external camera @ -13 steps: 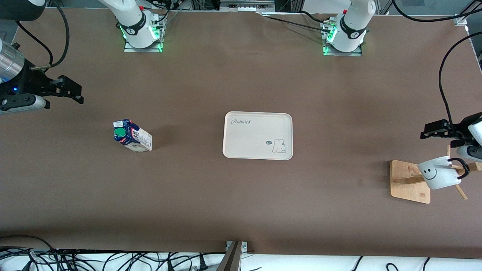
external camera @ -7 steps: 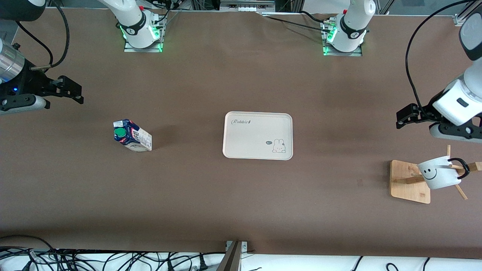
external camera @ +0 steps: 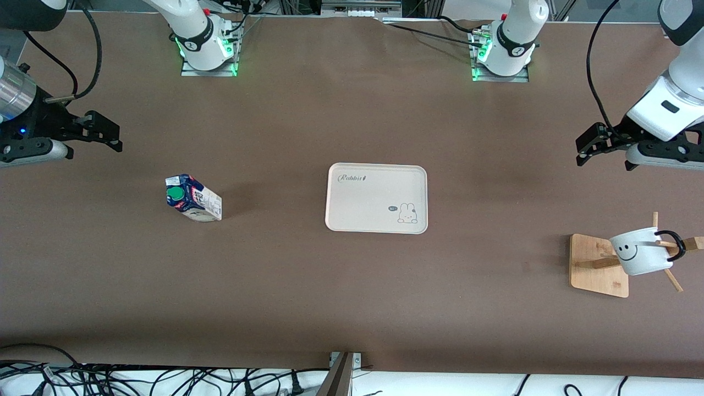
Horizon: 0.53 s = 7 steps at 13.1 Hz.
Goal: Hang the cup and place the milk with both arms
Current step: 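Release the mug and raise the left gripper away from the stand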
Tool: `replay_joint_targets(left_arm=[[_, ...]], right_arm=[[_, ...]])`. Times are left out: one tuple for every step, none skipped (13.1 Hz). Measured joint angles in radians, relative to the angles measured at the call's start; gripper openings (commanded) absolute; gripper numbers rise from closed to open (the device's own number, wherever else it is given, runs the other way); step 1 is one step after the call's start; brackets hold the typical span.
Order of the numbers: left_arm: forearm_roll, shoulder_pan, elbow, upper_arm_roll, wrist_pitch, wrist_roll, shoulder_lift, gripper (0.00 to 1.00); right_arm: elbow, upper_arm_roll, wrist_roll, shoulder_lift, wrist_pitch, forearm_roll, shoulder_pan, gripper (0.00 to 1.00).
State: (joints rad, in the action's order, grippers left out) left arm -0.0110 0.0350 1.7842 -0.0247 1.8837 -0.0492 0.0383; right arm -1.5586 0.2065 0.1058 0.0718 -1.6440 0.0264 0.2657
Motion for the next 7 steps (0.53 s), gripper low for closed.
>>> replay_joint_targets(left_arm=[[0.0, 0.012, 0.001, 0.003, -0.002, -0.002, 0.0, 1.0], [0.0, 0.021, 0.001, 0.004, -0.01, -0.002, 0.0, 1.0], [0.0, 0.024, 0.002, 0.004, -0.024, -0.002, 0.0, 1.0], [0.0, 0.023, 0.001, 0.006, -0.037, -0.002, 0.0, 1.0], [0.0, 0.023, -0.002, 0.011, -0.047, -0.002, -0.002, 1.0], [0.0, 0.023, -0.011, 0.013, -0.06, -0.003, -0.008, 1.0], [0.0, 0.023, -0.021, 0.013, -0.068, -0.003, -0.015, 1.0]], right_arm=[[0.0, 0.0, 0.0, 0.0, 0.0, 0.0, 0.0, 1.0], [0.0, 0.0, 0.0, 0.0, 0.0, 0.0, 0.0, 1.0], [0.0, 0.0, 0.0, 0.0, 0.001, 0.0, 0.0, 1.0], [0.0, 0.0, 0.0, 0.0, 0.004, 0.0, 0.0, 1.0], [0.0, 0.0, 0.0, 0.0, 0.007, 0.0, 0.0, 1.0], [0.0, 0.0, 0.0, 0.0, 0.009, 0.0, 0.0, 1.0], [0.0, 0.0, 0.0, 0.0, 0.009, 0.0, 0.0, 1.0]])
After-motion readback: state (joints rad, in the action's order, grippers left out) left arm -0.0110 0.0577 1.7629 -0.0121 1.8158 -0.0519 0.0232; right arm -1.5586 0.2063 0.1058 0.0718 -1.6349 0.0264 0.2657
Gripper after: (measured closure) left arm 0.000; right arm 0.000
